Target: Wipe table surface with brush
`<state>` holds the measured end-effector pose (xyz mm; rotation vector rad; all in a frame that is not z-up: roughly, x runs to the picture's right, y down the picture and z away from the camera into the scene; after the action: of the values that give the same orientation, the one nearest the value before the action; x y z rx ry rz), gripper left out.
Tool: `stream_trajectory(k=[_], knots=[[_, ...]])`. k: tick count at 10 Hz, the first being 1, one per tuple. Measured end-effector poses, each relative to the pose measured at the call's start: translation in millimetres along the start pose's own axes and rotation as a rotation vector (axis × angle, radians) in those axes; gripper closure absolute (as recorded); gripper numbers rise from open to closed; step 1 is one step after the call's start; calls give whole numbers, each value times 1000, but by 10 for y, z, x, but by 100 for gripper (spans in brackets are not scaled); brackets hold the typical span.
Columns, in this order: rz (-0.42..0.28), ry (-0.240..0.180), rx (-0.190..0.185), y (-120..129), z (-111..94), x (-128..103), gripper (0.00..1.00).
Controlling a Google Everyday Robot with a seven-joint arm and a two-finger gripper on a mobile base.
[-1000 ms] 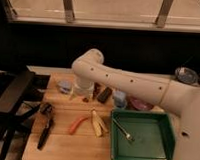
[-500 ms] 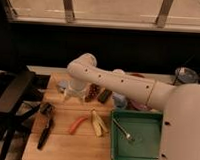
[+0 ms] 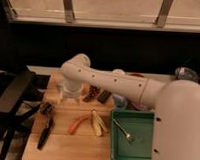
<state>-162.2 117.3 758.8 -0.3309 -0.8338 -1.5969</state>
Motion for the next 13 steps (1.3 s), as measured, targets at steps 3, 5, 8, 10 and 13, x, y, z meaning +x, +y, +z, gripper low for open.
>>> stream_trajectory(k=[3,5,8,10,13], knots=[[-81,-49,8,-393,351,-50,35],[-95,-55,29,-501,609,-123,35],[-104,-57,63,-616,842,-200,35],[-113,-59,69,-702,933,-232,35],[-123,-84,68,-786,1111,-272,35]])
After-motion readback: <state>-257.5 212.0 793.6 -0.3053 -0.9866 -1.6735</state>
